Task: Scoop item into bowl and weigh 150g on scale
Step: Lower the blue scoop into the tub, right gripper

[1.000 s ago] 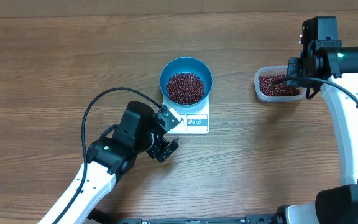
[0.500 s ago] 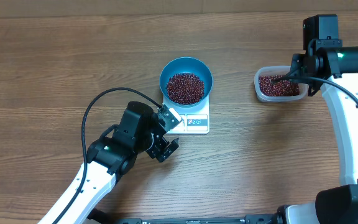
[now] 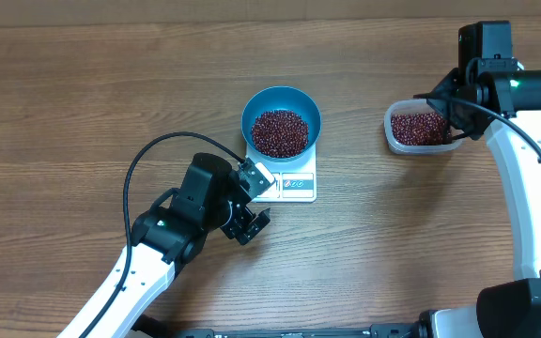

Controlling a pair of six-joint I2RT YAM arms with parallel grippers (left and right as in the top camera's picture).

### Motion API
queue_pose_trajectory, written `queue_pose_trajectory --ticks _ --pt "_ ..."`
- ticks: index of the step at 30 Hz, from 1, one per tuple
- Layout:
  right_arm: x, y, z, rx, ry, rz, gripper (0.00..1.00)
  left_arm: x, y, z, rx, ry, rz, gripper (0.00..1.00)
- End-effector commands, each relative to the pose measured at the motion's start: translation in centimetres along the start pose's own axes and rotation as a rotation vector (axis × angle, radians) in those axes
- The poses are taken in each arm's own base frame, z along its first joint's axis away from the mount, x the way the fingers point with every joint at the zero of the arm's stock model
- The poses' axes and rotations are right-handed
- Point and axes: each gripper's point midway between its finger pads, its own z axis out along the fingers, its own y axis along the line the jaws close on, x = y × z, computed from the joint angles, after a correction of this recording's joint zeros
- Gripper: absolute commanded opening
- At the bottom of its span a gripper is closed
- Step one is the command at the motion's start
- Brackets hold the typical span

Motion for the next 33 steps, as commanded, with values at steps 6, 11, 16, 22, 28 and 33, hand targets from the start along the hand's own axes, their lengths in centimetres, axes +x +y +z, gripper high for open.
queue_pose_trajectory --ticks 6,11,16,22,28,33 --pt "0.7 0.6 1.9 -0.014 0.026 0.196 0.04 0.0 -0.1 -0.1 0.008 -0.011 0.012 0.99" --pt "1.7 1.3 3.6 -0.031 0.072 0.195 0.04 0.0 -0.1 -0.1 0.008 -0.011 0.012 0.99" --pt "1.9 1.6 4.9 -0.019 0.09 0.191 0.04 0.0 -0.1 -0.1 0.008 -0.011 0.012 1.0" --pt "3.5 2.6 7.4 -0.03 0.181 0.186 0.04 0.0 -0.1 -0.1 0.009 -0.011 0.012 0.99" --pt "4.1 2.9 7.9 -0.039 0.211 0.185 0.04 0.0 -0.1 -0.1 0.008 -0.011 0.012 1.0" --pt "4.1 2.9 7.9 -0.039 0.212 0.185 0.19 0.0 -0.1 -0.1 0.009 -0.011 0.012 0.99"
